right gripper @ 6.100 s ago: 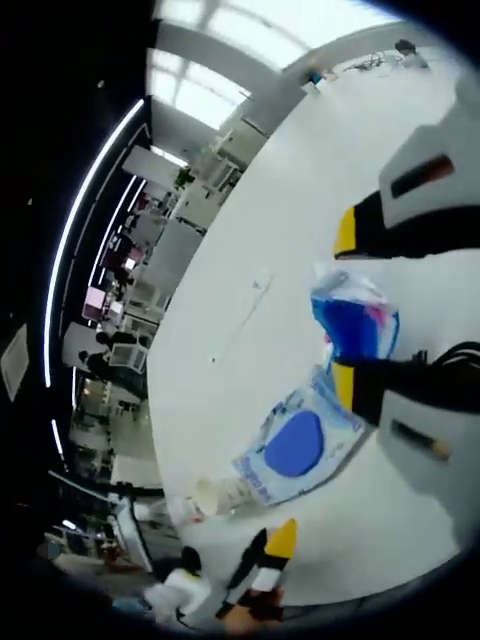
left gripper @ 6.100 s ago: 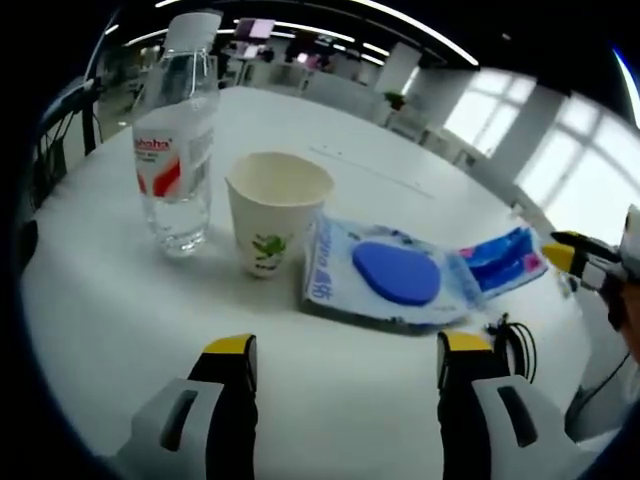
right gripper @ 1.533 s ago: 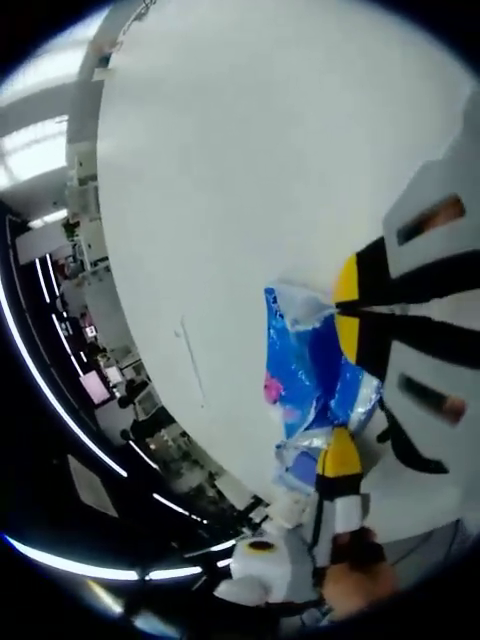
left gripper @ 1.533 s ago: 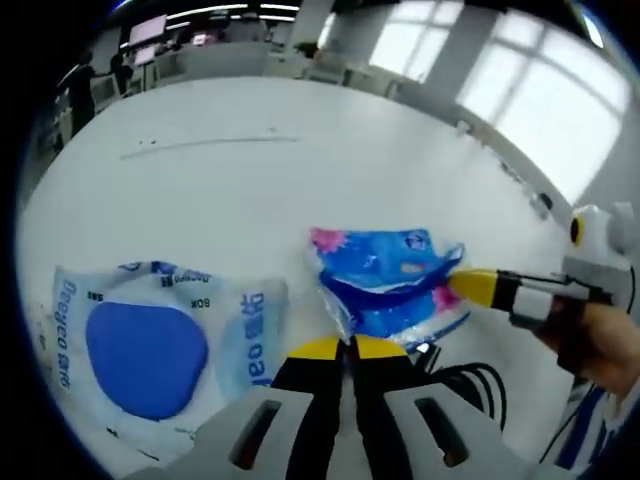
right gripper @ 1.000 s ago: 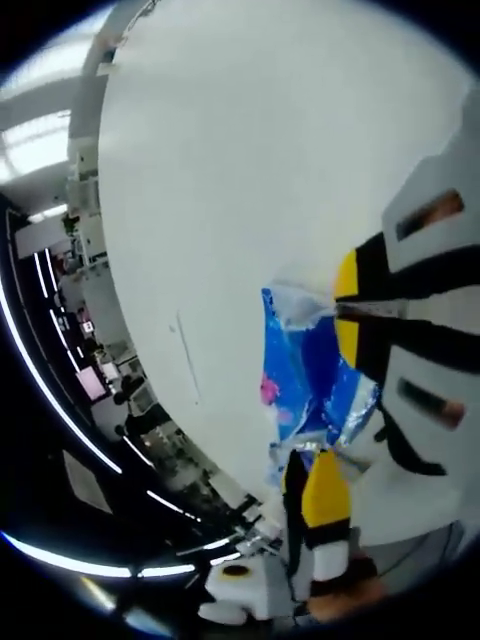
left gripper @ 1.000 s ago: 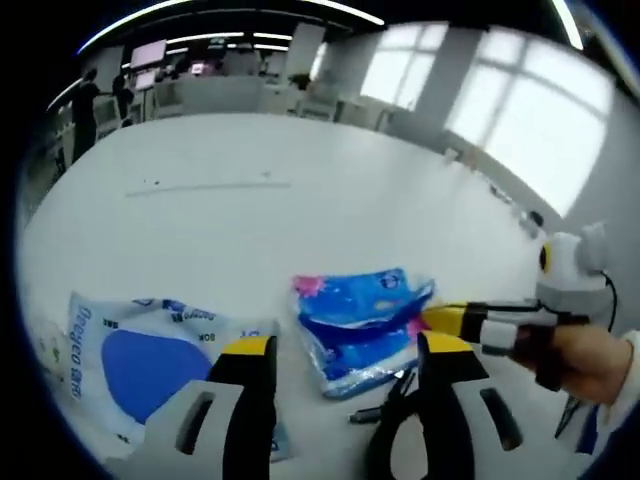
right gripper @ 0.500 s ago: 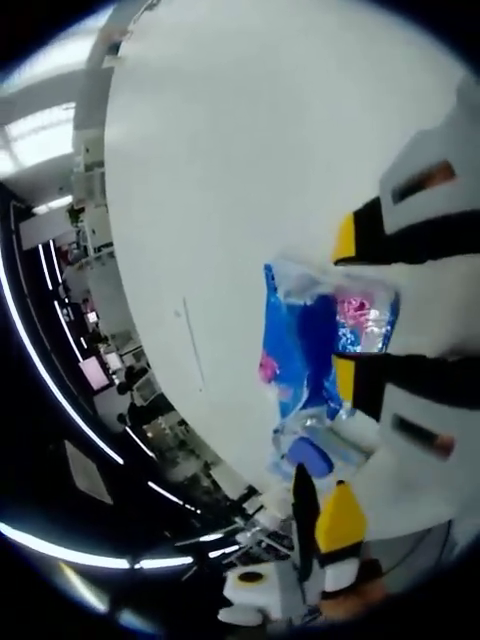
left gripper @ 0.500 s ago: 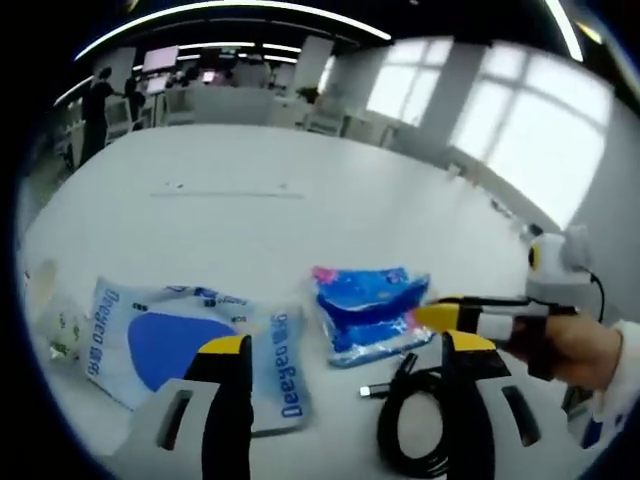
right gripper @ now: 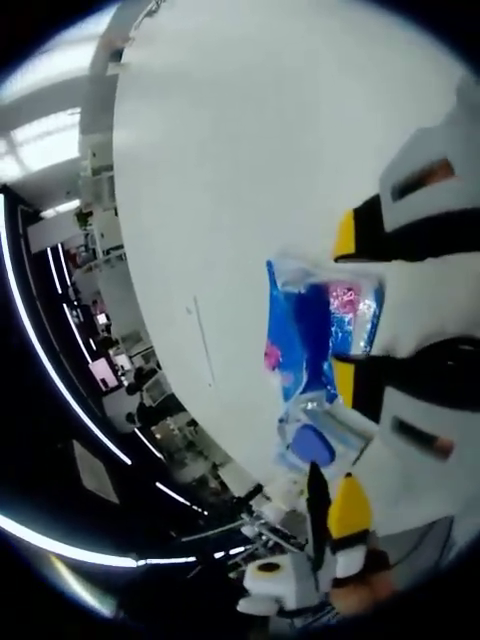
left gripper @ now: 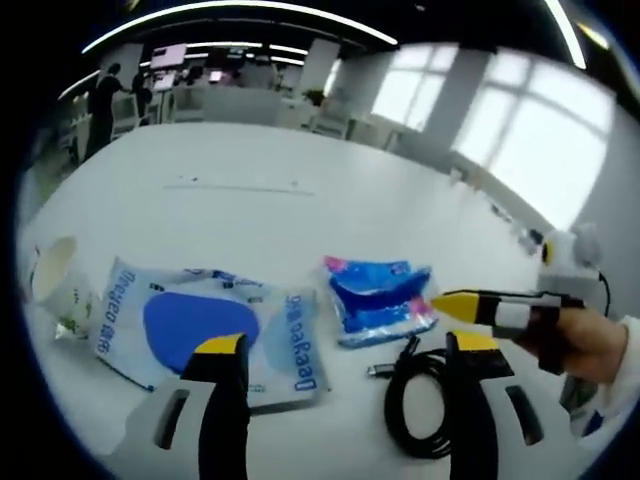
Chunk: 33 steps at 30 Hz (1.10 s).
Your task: Arrange the tabletop items into an orderly group along one side of the table until the central work area is clear of visible clutter.
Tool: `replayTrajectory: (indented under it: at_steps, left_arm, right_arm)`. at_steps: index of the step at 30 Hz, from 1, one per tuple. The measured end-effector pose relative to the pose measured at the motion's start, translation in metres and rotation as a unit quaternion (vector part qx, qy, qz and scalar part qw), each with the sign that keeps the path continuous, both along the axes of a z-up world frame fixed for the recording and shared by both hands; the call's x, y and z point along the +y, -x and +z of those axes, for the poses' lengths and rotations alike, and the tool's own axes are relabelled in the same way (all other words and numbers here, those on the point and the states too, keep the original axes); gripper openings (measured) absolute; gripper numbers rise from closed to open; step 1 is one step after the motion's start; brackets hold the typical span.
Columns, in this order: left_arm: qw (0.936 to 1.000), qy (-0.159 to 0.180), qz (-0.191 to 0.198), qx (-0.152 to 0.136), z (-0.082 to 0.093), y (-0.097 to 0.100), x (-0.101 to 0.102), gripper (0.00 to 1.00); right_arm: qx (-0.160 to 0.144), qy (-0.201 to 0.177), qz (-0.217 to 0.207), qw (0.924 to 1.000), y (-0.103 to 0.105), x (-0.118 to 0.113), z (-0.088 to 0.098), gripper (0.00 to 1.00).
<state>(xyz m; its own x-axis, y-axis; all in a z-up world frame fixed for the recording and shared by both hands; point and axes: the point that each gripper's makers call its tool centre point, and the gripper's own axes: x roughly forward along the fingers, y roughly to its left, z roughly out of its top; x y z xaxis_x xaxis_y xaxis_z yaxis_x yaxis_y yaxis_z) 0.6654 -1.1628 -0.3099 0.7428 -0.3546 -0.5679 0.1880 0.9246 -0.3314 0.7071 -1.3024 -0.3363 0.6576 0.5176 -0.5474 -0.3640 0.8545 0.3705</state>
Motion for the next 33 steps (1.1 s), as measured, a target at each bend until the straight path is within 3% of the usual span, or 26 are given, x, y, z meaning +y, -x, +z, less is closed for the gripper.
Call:
replayTrajectory:
  at_steps: [10, 22, 33]
  left_arm:
    - [1.0000, 0.003, -0.006, -0.006, 0.005, 0.004, 0.004, 0.76]
    - [0.9997, 0.000, 0.022, -0.005, 0.005, 0.019, 0.046, 0.76]
    - [0.9991, 0.004, 0.039, -0.016, 0.011, 0.023, 0.069, 0.76]
  right_arm:
    - [-0.010, 0.006, 0.006, 0.9999, 0.004, 0.008, 0.011, 0.33]
    - [-0.013, 0.009, 0.029, 0.9995, 0.024, 0.040, 0.019, 0.32]
    - [-0.017, 0.013, 0.040, 0.9989, 0.029, 0.062, 0.026, 0.31]
